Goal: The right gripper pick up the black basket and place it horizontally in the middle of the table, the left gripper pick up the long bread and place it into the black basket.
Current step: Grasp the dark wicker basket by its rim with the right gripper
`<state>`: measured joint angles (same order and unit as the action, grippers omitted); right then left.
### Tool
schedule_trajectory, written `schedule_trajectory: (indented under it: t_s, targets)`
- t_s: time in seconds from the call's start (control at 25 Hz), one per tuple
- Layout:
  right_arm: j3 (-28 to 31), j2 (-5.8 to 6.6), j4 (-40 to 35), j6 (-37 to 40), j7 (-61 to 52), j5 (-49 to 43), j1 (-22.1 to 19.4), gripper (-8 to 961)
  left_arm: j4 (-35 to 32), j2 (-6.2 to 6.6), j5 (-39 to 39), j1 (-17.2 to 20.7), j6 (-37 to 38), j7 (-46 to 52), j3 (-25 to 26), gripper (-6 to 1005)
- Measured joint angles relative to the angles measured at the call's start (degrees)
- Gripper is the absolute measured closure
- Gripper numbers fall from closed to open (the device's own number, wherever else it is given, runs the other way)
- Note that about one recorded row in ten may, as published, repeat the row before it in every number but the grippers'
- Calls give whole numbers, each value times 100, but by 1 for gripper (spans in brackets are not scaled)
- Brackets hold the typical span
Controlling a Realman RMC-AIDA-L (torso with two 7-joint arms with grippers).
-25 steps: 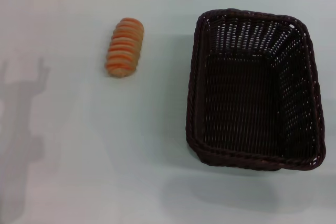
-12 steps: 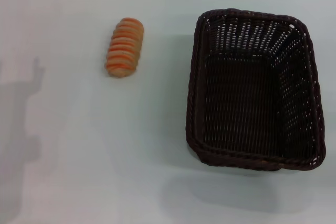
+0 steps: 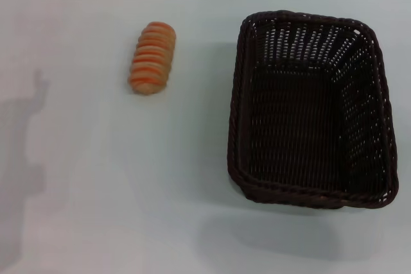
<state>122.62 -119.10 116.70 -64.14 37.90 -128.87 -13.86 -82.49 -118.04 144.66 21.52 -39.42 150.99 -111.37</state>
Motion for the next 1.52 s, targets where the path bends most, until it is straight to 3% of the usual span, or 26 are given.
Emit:
schedule_trajectory:
  t_s: [0.08, 0.12, 0.16, 0.32, 0.36, 0.44, 0.48, 0.52, 0.56, 0.6, 0.68, 0.76, 0.96, 1.24, 1.52]
  targets:
    - [93, 2, 18, -593, -216, -570, 459, 381, -13, 4, 1, -12, 13, 0, 45, 141]
    - [93, 2, 18, -593, -216, -570, 459, 381, -27, 4, 2, -13, 26, 0, 68, 141]
    - [131, 8, 32, -906, -343, -922, 768, 381, -40, 3, 5, -14, 35, 0, 88, 141]
    - [205, 9, 47, -1360, -493, -1309, 1264, 382, -98, 1, 9, 2, 54, 0, 137, 141]
    - [239, 11, 50, -1630, -567, -1509, 1627, 382, -134, 1, 6, 21, 81, 0, 190, 141]
    - [232, 10, 45, -1759, -616, -1638, 1799, 382, -135, 3, 3, 14, 119, 0, 215, 141]
    - [122, 10, 39, -1971, -766, -1973, 2150, 383, -134, 8, 3, 8, 151, 0, 222, 141]
    - [122, 10, 39, -1971, -766, -1973, 2150, 383, -134, 8, 3, 8, 151, 0, 222, 141]
    - [-123, 10, 34, -2190, -957, -2400, 2517, 383, -134, 8, 3, 8, 151, 0, 222, 141]
    - [-123, 10, 34, -2190, -957, -2400, 2517, 383, -106, 22, 14, -17, 263, 0, 241, 141]
    - [-692, 9, 27, -2503, -1316, -3250, 3017, 383, -88, 26, 21, -18, 286, 0, 250, 141]
    - [-1042, 15, 18, -2677, -1571, -3667, 3256, 384, -74, 32, 26, -8, 291, 0, 252, 141]
    - [-1419, -4, -39, -3051, -2089, -3837, 3665, 383, -61, 65, 50, 73, 298, 38, 247, 141]
    - [-2163, 22, -37, -3124, -3203, -3837, 3594, 384, 4, 146, 49, 83, 288, 52, 203, 141]
    - [-2871, 12, -57, -3678, -4327, -3838, 3803, 382, 101, 327, 46, -180, 276, 62, 201, 141]
